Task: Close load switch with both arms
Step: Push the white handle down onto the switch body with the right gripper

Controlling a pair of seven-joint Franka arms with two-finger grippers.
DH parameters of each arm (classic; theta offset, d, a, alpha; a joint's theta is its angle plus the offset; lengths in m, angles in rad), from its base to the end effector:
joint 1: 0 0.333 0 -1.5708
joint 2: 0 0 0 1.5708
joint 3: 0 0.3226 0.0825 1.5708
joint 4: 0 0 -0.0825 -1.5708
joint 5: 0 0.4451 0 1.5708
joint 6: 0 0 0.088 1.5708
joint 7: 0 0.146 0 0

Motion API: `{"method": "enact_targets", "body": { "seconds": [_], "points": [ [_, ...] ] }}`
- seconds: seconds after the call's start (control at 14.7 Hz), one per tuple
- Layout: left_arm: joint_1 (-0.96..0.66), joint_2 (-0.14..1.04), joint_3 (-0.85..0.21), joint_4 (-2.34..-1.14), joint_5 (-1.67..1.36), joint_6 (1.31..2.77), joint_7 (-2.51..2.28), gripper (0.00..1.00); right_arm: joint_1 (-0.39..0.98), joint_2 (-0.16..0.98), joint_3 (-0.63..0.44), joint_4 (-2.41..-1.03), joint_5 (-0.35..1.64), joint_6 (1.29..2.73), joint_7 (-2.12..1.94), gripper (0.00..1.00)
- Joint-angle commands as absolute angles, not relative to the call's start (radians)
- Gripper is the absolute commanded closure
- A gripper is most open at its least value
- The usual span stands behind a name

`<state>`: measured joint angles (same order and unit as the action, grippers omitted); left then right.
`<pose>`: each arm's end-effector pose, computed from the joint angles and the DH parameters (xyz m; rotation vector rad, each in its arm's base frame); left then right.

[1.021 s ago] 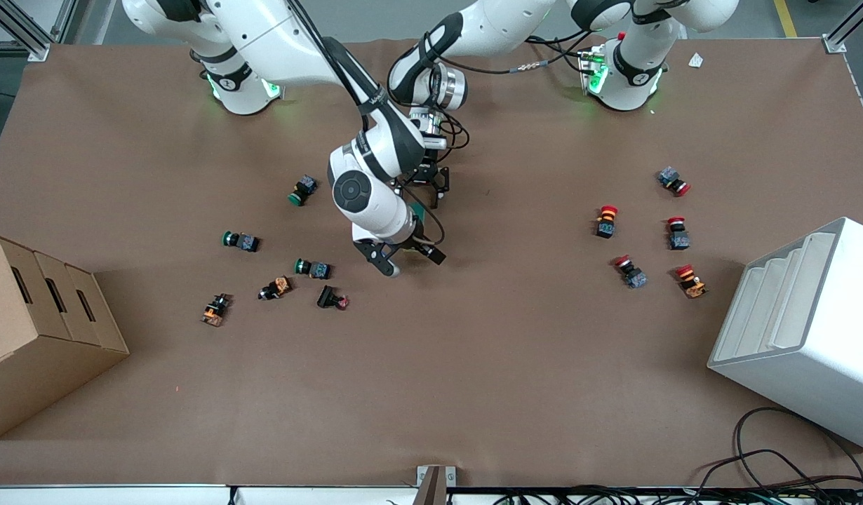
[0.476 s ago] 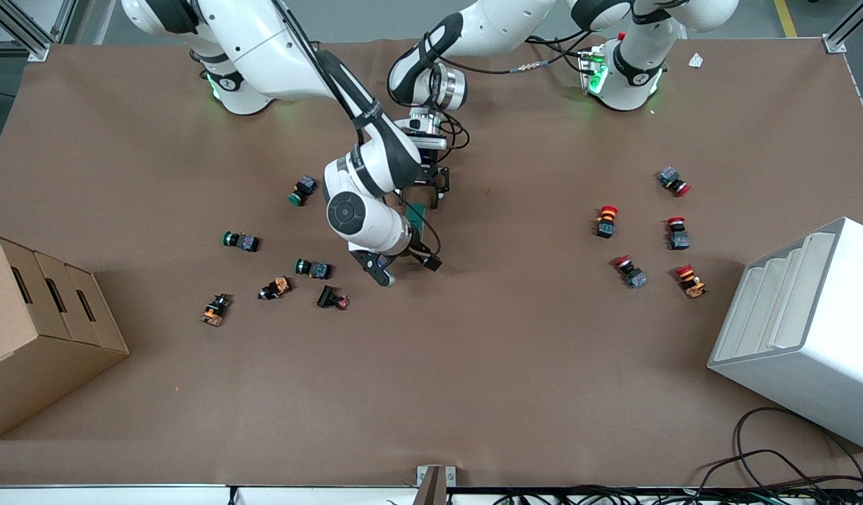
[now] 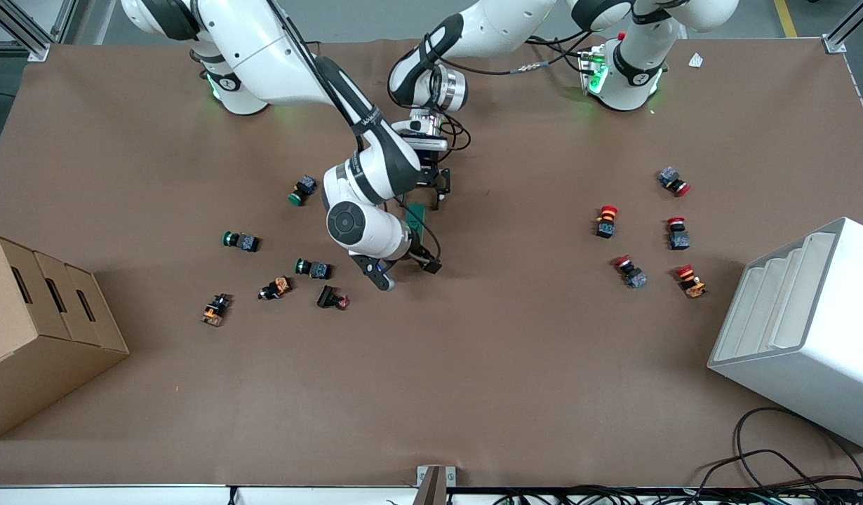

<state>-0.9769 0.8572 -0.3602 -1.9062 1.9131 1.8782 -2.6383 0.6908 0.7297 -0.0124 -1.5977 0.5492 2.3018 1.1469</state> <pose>0.2342 -0.5874 -0.0025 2.5547 -0.1335 1.7049 0.5641 0.4890 0.1299 -2.6299 1.1778 0.4759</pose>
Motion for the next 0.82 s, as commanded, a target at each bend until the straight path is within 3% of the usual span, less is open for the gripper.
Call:
{"method": "enact_targets", "body": {
  "seconds": [0.0, 0.34, 0.75],
  "points": [
    [-0.989, 0.873, -0.351, -1.888, 1.933, 1.861, -2.651, 0.01, 0.634, 0.827, -0.031, -1.51, 0.518, 2.338, 1.092, 0.0],
    [-0.989, 0.873, -0.351, -1.879, 1.934, 1.861, -2.652, 0.01, 0.606, 0.821, -0.032, -1.453, 0.508, 2.229, 1.092, 0.0],
    [-0.989, 0.874, -0.351, -1.881, 1.933, 1.861, -2.652, 0.01, 0.54, 0.81, -0.034, -1.355, 0.436, 1.987, 1.081, 0.0]
  ]
}}
